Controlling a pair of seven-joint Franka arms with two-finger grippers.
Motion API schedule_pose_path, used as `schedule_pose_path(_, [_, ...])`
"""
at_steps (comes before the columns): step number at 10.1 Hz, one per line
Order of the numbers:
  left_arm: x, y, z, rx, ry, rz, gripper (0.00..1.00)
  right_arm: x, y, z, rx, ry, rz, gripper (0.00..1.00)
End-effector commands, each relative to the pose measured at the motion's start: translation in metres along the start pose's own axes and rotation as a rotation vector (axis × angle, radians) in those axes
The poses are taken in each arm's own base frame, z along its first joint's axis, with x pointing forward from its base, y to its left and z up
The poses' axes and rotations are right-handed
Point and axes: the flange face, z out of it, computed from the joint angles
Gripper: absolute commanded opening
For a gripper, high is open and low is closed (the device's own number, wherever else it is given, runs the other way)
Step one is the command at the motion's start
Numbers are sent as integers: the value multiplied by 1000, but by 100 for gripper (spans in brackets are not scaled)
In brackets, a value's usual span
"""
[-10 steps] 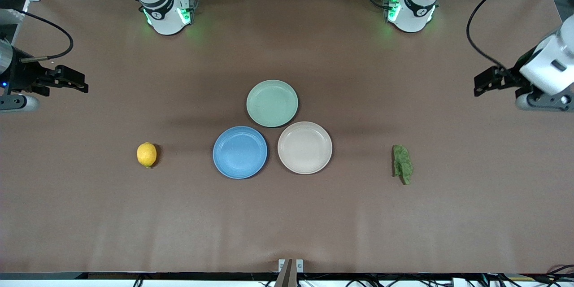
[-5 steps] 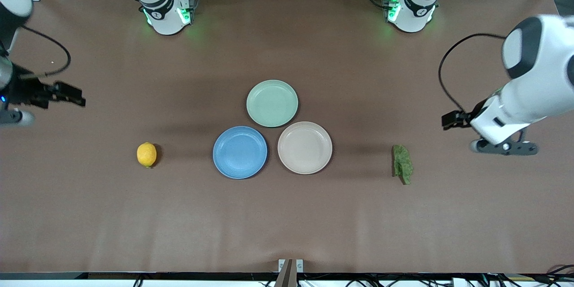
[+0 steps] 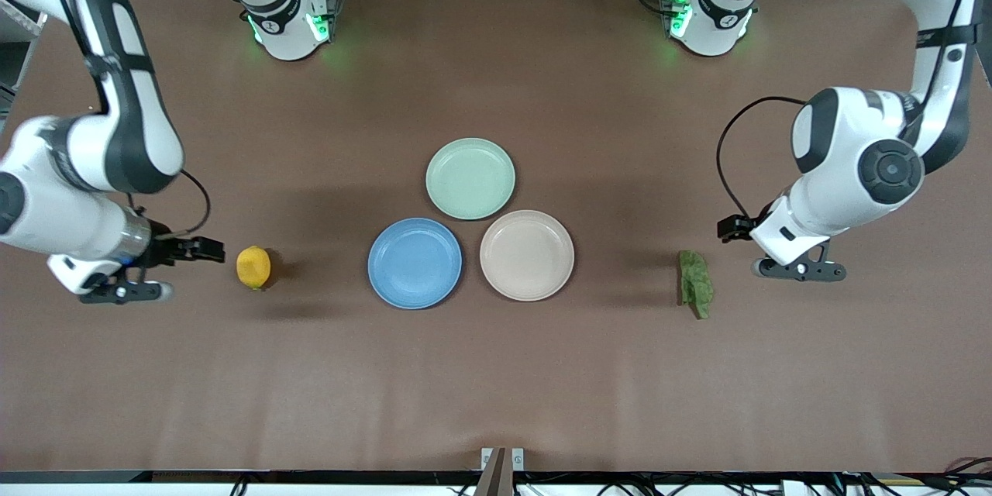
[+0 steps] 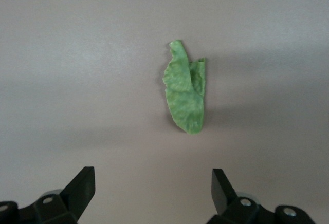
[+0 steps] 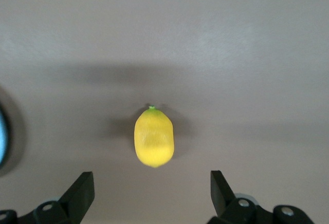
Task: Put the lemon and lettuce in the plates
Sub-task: 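Lower and close the right gripper on the lemon while the left grasps lettuce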
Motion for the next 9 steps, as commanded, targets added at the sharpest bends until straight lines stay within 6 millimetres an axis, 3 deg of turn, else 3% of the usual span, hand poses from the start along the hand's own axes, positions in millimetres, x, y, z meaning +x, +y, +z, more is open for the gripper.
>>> schedule_pose_path(1, [-14,5,40,14,55,1,100,8,4,48,7,-19,-6,100])
schedule_pose_path(4, [-14,13,94,8,62,0,100,10,7,114,8,5,-1,100])
schedule_pose_path(8, [-7,24,139,0,72,-52,100,6,-1,155,24,-53,-1,100])
schedule_pose_path(9, [-3,23,148,-5,78,-83,100,6,-3,154,25,-57,-4,100])
